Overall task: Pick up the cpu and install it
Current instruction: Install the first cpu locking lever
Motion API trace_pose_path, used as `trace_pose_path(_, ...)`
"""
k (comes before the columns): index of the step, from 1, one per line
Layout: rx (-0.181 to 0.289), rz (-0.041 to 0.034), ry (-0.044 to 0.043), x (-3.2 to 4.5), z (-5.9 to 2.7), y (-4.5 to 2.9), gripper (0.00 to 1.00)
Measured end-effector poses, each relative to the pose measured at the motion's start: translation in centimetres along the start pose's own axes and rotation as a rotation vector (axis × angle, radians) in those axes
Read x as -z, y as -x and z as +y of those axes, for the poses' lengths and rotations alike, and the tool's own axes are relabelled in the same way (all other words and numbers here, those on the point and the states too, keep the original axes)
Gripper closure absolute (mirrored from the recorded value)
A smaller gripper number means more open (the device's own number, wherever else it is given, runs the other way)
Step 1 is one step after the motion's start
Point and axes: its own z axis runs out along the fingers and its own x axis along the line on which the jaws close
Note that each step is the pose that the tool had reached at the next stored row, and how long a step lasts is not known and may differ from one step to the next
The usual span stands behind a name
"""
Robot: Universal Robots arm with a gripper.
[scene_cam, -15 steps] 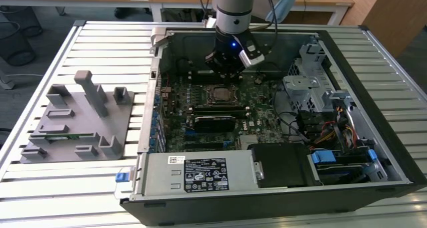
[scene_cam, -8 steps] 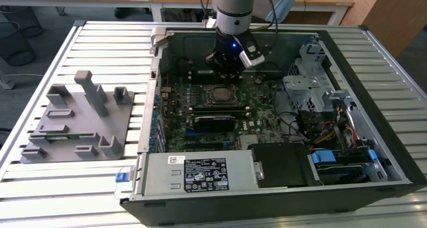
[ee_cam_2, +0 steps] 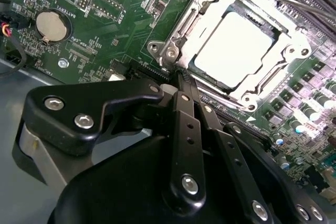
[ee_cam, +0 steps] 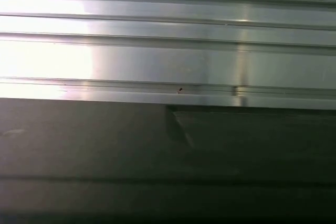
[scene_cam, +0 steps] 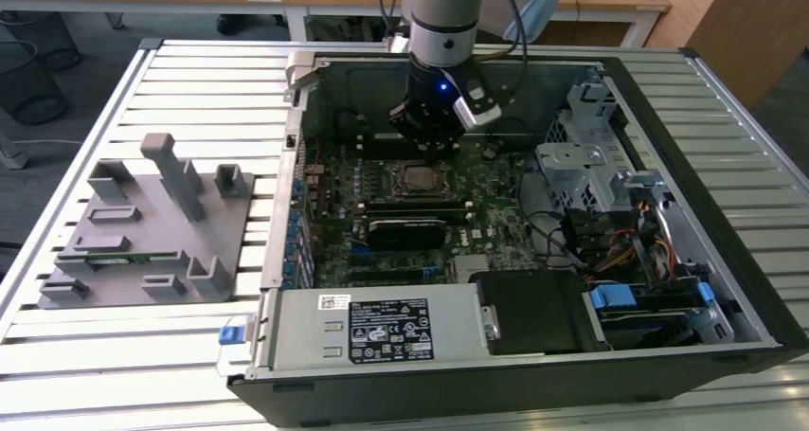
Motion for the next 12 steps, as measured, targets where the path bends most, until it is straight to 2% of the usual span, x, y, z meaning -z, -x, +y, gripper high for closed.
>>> trace_pose_path(3, 0.0, 0.0005, -0.007, -0.13, 0.0, -0.01, 0.89)
trace_pose_path(5, 0.0, 0.0009, -0.0079, -0.19, -0.01, -0.01, 0.89)
trace_pose_path(10, 0.0, 0.0008, -0.0032, -0.16, 0.0, -0.01, 0.89)
trace_pose_path(12, 0.0, 0.0009, -0.003, 0.26, 0.0, 0.01, 0.89)
